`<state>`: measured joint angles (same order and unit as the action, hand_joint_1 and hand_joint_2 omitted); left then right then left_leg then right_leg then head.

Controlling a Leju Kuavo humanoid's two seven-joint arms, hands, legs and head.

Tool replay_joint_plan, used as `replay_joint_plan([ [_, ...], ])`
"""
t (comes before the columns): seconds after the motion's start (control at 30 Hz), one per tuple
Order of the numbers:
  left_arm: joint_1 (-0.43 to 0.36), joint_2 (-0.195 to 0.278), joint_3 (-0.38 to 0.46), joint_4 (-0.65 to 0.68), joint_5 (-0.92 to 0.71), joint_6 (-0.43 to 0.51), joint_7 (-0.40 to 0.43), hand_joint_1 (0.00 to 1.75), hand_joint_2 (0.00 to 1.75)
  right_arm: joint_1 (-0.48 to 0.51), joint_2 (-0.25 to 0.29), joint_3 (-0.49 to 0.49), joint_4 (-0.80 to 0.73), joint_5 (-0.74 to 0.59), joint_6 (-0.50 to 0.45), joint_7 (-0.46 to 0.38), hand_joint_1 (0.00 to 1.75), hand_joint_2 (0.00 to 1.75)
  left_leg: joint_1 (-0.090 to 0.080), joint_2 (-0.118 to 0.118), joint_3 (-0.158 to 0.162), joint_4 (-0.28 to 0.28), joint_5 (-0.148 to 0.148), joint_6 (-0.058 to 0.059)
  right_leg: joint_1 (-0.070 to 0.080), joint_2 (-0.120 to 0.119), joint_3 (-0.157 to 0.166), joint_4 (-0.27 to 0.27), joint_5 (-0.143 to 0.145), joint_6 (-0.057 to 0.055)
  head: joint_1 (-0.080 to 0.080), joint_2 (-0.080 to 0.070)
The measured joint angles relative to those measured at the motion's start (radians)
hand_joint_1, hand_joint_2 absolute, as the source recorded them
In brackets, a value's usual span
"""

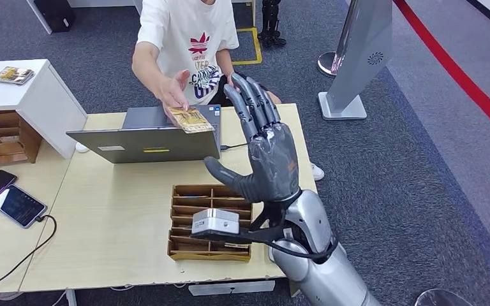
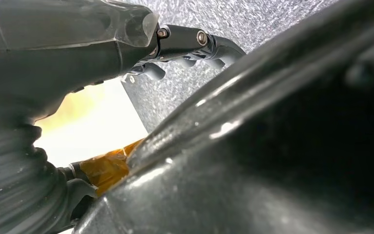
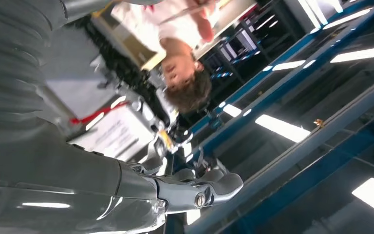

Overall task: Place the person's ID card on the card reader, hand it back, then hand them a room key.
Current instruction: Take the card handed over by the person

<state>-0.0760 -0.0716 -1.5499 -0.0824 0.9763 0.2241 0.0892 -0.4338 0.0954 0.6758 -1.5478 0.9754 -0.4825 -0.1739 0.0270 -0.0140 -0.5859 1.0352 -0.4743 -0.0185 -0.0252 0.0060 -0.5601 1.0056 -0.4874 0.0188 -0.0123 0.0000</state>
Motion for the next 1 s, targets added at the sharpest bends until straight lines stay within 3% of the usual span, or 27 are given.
replay_joint_plan([
  [0.4,-0.003,0.007,0.000,0.000,-0.059,-0.009,0.011,0.00,1.75,-0.081,0.003,0.011,0.177,0.176,-0.030,0.066,0.00,1.75,0.000,0.000,0.000,0.000,0.000,0.000,0.000,0.000,0.000,0.000,0.000,0.000,0.000,0.000],
  [0.77,-0.004,0.010,0.000,0.000,-0.071,-0.012,0.013,0.00,1.75,-0.117,0.011,0.015,0.258,0.203,-0.030,0.086,0.02,1.75,0.000,0.000,0.000,0.000,0.000,0.000,0.000,0.000,0.000,0.000,0.000,0.000,0.000,0.000],
  [0.8,-0.004,0.010,0.000,0.000,-0.074,-0.012,0.014,0.00,1.75,-0.120,0.012,0.015,0.263,0.205,-0.030,0.088,0.21,1.75,0.000,0.000,0.000,0.000,0.000,0.000,0.000,0.000,0.000,0.000,0.000,0.000,0.000,0.000],
  [0.9,-0.006,0.011,0.000,0.000,-0.082,-0.012,0.019,0.00,1.75,-0.132,0.018,0.015,0.281,0.207,-0.027,0.094,1.38,1.75,0.000,0.000,0.000,0.000,0.000,0.000,0.000,0.000,0.000,0.000,0.000,0.000,0.000,0.000],
  [0.93,-0.006,0.011,0.000,0.000,-0.083,-0.012,0.021,0.00,1.75,-0.136,0.021,0.015,0.286,0.206,-0.026,0.096,1.62,1.75,0.000,0.000,0.000,0.000,0.000,0.000,0.000,0.000,0.000,0.000,0.000,0.000,0.000,0.000],
  [1.0,-0.008,0.011,0.000,0.000,-0.083,-0.012,0.022,0.00,1.75,-0.141,0.027,0.015,0.294,0.200,-0.024,0.099,1.74,1.75,0.000,0.000,0.000,0.000,0.000,0.000,0.000,0.000,0.000,0.000,0.000,0.000,0.000,0.000],
])
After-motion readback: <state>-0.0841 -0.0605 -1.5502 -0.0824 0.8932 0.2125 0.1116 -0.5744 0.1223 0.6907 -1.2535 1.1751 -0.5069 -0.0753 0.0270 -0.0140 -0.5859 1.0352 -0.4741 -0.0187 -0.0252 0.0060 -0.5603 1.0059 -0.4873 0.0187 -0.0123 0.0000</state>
